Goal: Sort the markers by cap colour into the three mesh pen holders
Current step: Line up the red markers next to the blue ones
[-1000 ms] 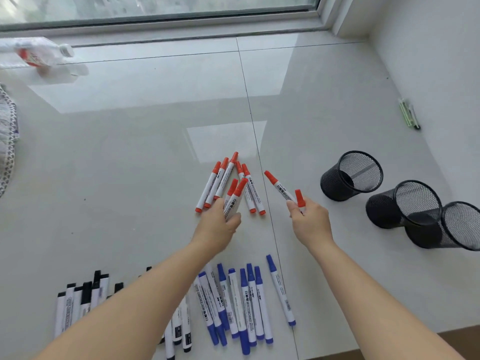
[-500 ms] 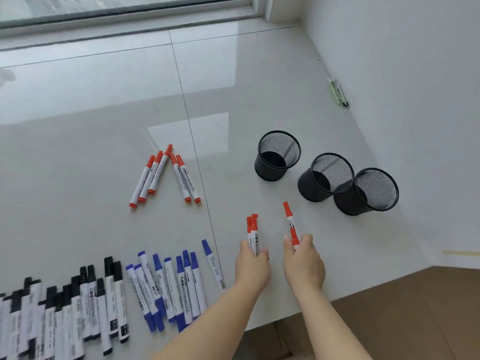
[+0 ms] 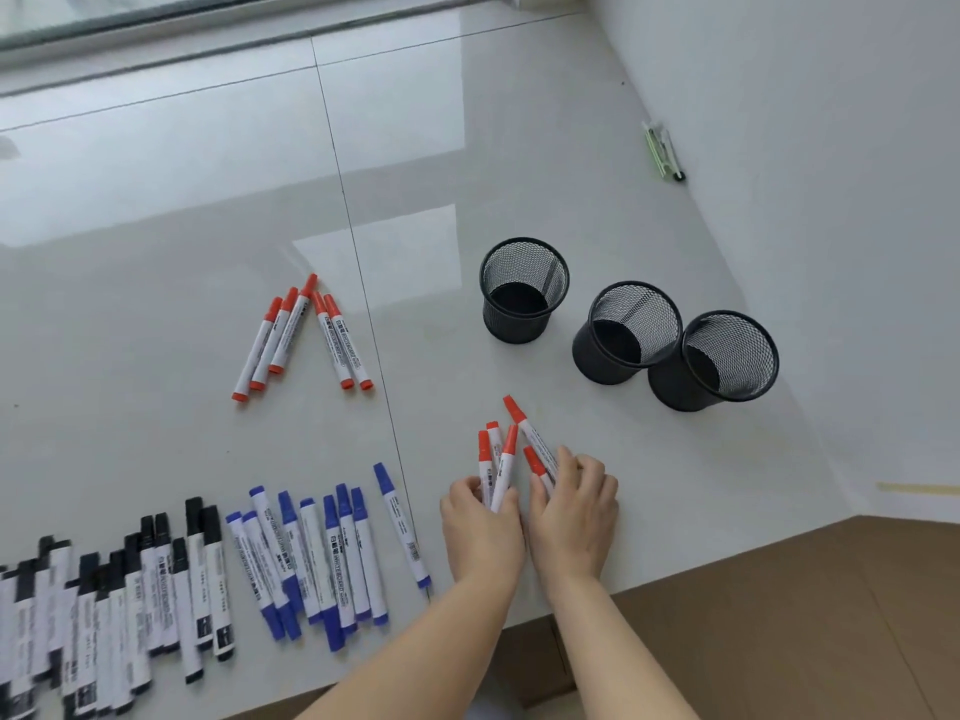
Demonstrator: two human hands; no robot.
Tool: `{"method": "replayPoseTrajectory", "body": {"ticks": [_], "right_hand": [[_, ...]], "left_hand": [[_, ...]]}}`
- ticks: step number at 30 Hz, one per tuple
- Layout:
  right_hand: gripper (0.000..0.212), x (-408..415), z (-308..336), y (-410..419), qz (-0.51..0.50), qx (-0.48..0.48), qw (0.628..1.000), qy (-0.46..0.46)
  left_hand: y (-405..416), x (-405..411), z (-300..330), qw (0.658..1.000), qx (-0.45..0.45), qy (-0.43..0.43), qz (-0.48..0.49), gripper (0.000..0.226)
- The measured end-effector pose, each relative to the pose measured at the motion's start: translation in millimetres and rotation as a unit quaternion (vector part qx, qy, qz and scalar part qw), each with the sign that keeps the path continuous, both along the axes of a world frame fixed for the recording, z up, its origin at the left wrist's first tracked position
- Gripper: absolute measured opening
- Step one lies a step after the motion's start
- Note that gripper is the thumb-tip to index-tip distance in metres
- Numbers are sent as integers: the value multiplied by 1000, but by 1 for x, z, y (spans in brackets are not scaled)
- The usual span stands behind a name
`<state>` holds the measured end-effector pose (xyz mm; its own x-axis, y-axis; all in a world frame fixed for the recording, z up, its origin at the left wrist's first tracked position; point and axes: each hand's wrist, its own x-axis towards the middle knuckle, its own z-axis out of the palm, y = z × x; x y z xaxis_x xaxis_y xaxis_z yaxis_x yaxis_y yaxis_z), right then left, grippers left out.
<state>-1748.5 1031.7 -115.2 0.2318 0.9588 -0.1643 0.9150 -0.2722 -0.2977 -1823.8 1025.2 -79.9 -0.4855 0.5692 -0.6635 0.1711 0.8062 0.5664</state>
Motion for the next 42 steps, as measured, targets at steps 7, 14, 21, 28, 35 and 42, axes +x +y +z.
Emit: {"method": "replayPoseTrajectory", "body": {"ticks": [7,14,21,28,35,42], "right_hand": [[47,0,-11,-7,34,29,998,-40],[40,-4,-6,0,9,-2,1000,-7],[45,-19,5,8,56,-2,998,9],[59,-21,-4,6,110,-53,993,-1],[56,-17,-6,10,152,-100,983,-19],[43,-56,29,30,111,25,992,59]], "left_hand": [[-3,-7,-2,999,-19,24,-35,22],[-1,-17,4,997,-62,8,-50,18],[-5,-36,6,991,-76,-2,-111,12],[-9,-52,-5,987,-47,-58,-143,22],[-6,-58,-8,981,-42,-102,-157,27],[21,-104,15,987,19,-101,-126,16]]}}
